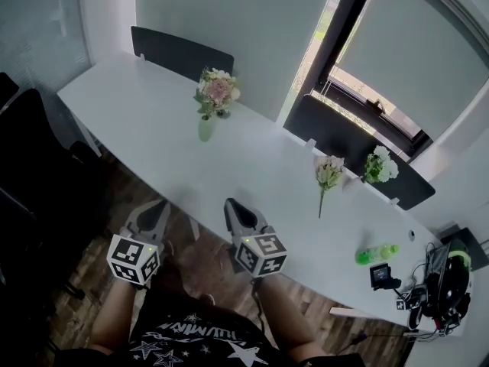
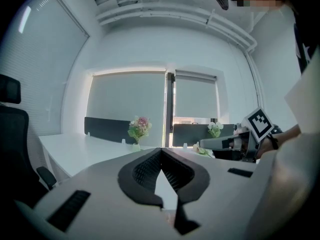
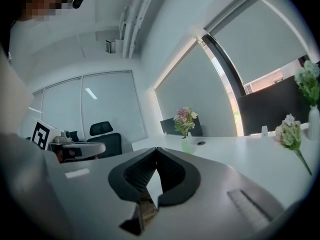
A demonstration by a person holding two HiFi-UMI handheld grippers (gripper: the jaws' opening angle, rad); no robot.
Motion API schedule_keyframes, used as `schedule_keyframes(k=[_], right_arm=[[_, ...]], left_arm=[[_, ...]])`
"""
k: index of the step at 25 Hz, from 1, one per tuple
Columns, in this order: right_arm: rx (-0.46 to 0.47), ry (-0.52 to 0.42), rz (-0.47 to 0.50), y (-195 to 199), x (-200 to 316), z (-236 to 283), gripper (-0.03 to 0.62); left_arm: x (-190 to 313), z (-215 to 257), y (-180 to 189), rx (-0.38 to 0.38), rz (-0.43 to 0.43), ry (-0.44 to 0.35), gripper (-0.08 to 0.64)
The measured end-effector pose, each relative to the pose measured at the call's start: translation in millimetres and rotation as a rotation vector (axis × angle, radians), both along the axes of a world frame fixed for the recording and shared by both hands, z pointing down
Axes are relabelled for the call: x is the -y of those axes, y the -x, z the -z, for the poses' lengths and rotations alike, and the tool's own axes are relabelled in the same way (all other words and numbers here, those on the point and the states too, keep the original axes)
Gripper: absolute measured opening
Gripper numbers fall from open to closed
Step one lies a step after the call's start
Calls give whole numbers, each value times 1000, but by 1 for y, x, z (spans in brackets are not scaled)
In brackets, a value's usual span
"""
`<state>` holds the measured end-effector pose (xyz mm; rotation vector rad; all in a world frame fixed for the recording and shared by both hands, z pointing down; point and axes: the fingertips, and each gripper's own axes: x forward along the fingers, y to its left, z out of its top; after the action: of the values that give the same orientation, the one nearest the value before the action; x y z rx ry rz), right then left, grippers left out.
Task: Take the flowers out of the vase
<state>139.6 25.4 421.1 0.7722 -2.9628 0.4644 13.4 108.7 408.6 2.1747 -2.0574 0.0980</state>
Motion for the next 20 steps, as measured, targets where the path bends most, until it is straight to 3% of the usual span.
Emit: schedule_keyframes(k=[4, 12, 20], right_arm=[[-5, 2, -28, 5, 20, -4, 3], [-32, 10, -76, 35, 70, -12, 3], [-31, 30, -108, 89, 130, -18, 3]], left_arm=[[26, 6, 10, 7, -16, -53, 8], [90, -7, 47, -2, -77, -15, 8], [155, -20, 91, -22, -144, 15, 8]])
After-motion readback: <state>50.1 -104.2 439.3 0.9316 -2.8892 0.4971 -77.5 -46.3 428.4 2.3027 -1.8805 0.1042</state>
